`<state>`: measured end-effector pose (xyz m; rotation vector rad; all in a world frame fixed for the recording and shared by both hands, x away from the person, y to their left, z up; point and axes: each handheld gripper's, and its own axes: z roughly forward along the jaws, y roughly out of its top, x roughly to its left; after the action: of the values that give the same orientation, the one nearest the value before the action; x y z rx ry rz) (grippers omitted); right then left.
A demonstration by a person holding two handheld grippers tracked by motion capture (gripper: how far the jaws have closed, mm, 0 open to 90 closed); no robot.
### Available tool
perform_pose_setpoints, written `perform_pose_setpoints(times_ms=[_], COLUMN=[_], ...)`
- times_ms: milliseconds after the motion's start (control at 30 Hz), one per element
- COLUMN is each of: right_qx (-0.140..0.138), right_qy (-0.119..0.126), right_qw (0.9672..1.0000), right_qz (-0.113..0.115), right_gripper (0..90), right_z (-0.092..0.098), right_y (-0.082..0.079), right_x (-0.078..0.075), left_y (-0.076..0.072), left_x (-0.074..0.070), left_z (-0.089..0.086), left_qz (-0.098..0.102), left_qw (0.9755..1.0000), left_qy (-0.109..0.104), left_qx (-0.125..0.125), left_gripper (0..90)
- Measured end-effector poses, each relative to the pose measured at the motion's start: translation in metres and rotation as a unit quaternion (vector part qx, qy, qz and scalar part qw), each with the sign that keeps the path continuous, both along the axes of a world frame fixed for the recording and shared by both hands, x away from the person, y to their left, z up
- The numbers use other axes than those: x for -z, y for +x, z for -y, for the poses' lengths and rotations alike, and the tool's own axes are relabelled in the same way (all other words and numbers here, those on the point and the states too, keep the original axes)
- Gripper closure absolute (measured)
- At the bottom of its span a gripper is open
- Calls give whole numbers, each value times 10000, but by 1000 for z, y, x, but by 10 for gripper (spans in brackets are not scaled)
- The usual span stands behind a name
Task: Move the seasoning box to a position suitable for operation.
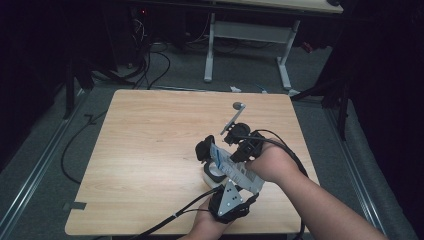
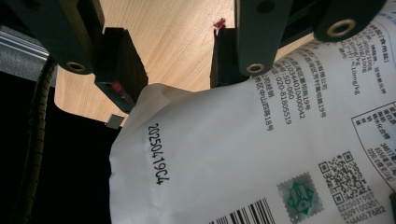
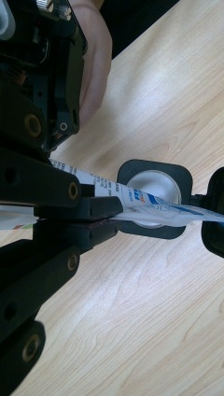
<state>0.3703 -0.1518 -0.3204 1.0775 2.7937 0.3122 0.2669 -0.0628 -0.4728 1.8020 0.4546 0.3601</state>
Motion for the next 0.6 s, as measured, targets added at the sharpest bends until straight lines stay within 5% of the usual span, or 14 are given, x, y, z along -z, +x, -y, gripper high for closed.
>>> perform_pose_setpoints(times_ms=[600], right_qx=[-7], right_qy=[10], right_qw=[10000], right_qz=[-3], right_gripper=[893], right_z=[-1], right_y=[0], right_x=[0], left_y=[0], left_x=[0], left_z=[-1], left_qz=[8], left_qw=[10000], left_qy=[6], left_qx=[-17], left_gripper=[577])
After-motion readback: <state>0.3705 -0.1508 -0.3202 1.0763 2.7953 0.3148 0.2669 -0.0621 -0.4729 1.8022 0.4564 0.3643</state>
